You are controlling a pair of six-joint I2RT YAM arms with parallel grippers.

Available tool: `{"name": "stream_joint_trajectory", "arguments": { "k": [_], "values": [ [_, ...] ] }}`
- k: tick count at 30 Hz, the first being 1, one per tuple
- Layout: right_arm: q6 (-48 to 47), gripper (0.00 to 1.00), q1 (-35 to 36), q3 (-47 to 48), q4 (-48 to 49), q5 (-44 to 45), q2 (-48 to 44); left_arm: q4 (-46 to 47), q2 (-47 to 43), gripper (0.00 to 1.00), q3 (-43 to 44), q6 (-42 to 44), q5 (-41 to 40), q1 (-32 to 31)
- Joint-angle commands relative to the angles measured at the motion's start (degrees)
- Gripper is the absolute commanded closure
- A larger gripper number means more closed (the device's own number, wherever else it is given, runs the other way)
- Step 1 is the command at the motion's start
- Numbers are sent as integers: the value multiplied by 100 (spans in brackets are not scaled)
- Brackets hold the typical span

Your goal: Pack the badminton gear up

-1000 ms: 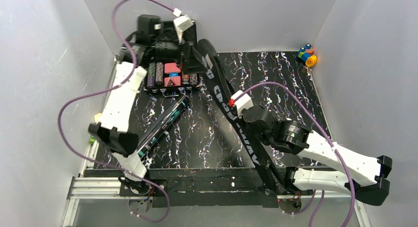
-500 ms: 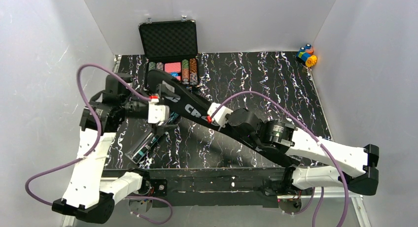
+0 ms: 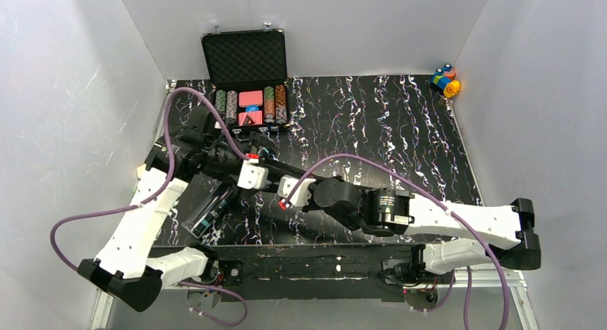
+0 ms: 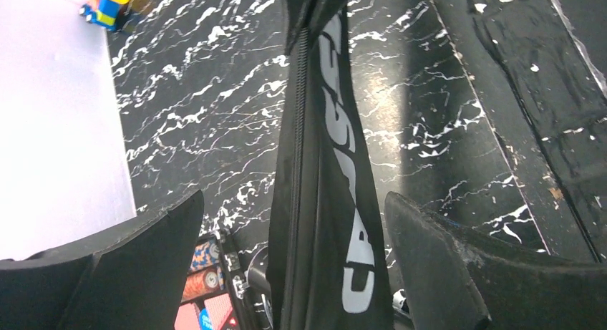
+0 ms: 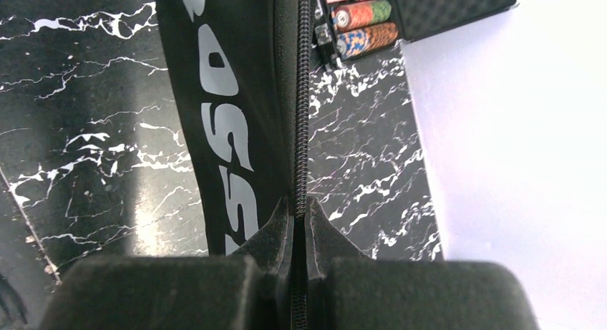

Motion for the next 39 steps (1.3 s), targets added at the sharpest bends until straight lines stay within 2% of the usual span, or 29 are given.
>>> {"name": "stream_joint_trajectory", "arguments": {
  "k": [1, 7, 14, 19, 21, 26, 28, 30, 32, 33, 35, 37, 39],
  "values": [
    [-611, 99, 261, 451, 1063, 621, 10, -135, 34, 2, -69, 229, -352, -229],
    [-965, 99, 497, 451, 1321, 941, 118, 209, 246, 4, -109, -204, -500, -238],
    [-1086, 99, 593, 466, 1645, 1159, 244, -454, 621, 10, 62, -297, -484, -247],
    [-1078, 99, 593, 498, 1870, 1254, 372, -294, 574, 22, -162, -523, -576, -282],
    [-997, 99, 593, 503, 1882, 1264, 412, -210, 566, 30, -188, -630, -618, -290],
    [-607, 99, 593, 567, 1739, 1298, 479, -49, 577, 57, -149, -893, -642, -307],
    [-385, 99, 593, 622, 1602, 1297, 473, 88, 556, 64, -175, -1037, -694, -332],
    [-116, 99, 602, 672, 1448, 1381, 440, 324, 541, 99, -152, -1335, -943, -425],
    [99, 99, 602, 799, 1392, 1516, 420, 560, 499, 100, -110, -1734, -1148, -466],
    [222, 92, 594, 918, 1394, 1695, 394, 613, 454, 100, -130, -1875, -1211, -466],
    [575, 71, 552, 1174, 1481, 2196, 95, 716, 276, 100, -237, -2178, -1196, -466],
    [1333, 54, 263, 1492, 955, 2555, -189, 909, 122, 100, -304, -2605, -1183, -460],
    [2164, 46, -180, 1851, 74, 2620, -325, 970, 33, 100, -338, -2811, -1142, -458]
  ]
}}
